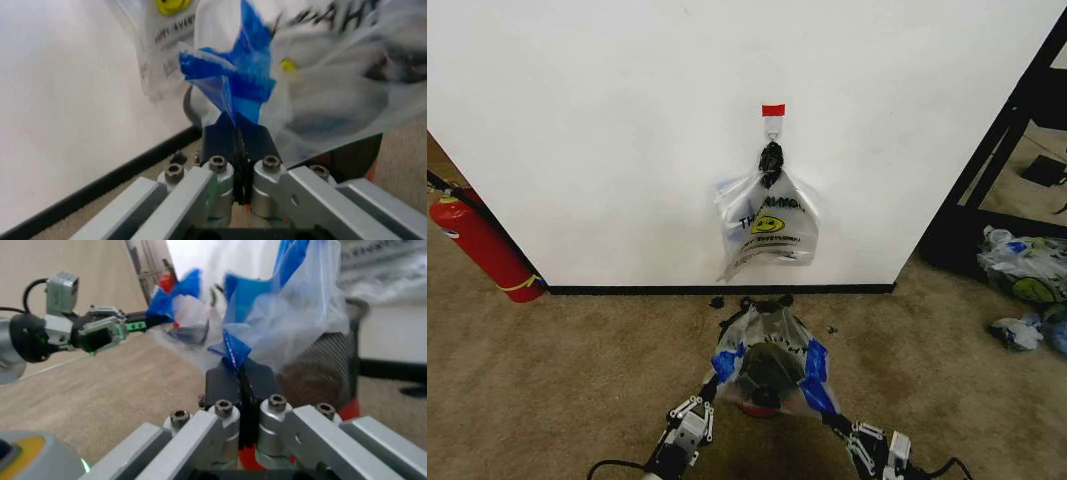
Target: Pick up the garbage bag from the wall and place it over the trash bin.
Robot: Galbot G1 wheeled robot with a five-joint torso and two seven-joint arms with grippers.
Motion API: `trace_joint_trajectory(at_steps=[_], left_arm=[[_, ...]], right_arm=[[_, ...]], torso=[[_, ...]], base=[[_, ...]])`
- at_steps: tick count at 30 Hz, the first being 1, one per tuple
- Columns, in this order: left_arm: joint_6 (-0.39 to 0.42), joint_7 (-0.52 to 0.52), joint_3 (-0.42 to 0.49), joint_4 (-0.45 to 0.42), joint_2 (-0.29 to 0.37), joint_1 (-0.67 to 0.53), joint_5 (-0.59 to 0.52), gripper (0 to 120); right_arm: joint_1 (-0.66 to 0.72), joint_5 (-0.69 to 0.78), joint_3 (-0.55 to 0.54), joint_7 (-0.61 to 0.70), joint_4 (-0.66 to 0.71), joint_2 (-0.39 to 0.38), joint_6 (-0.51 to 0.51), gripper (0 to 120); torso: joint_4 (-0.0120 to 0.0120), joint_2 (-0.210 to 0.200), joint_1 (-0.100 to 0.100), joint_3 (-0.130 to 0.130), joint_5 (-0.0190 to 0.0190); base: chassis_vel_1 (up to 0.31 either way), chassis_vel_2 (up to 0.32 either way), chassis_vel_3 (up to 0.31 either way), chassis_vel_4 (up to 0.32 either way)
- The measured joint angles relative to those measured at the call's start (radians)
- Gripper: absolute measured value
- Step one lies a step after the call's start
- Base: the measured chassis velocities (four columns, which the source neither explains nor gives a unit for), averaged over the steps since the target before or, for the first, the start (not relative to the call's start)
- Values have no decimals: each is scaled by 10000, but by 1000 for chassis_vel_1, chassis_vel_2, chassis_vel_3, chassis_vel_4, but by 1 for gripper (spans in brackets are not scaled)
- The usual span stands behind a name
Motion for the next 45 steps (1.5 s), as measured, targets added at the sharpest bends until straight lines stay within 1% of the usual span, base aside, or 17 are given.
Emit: trace_joint_trajectory(at_steps=[7,14,24,31,35,38,41,44,45], left_arm=[[151,-34,1,753,-132,-608,-35,0],[259,-37,76,1301,-125,-886,-18,0],[340,-37,80,1558,-173,-1010,81,0],[502,-144,19,1714,-177,-1110,150,0],[539,-248,-5,1641,-92,-968,211,0],[514,-328,5,1482,-70,-856,206,0],[489,-434,24,1235,-61,-696,199,0],[530,-601,-7,1085,52,-562,292,13],[530,-601,-7,1085,52,-562,292,13]], right_arm=[[710,479,-229,303,-1072,484,79,0],[1096,1086,-558,980,-1244,805,-69,0],[1408,1588,-792,1624,-1483,1033,-330,0],[1773,1968,-1147,2541,-1522,1427,-503,0],[1832,1799,-1208,2868,-1478,1519,-517,0],[1785,1611,-1184,2789,-1430,1468,-515,0],[1609,1313,-983,2426,-1342,1269,-514,10],[1405,959,-585,1838,-1338,833,-514,25],[1405,959,-585,1838,-1338,833,-514,25]], torso=[[0,0,0,1,0],[1,0,1,1,0],[0,0,1,1,-2],[0,0,1,1,0],[0,0,1,1,-1],[1,0,1,1,1],[0,0,1,1,0],[-1,0,1,1,0],[-1,0,1,1,0]], base=[[0,0,0,0],[0,0,0,0],[0,0,0,0],[0,0,0,0],[0,0,0,0],[0,0,0,0],[0,0,0,0],[0,0,0,0],[0,0,0,0]])
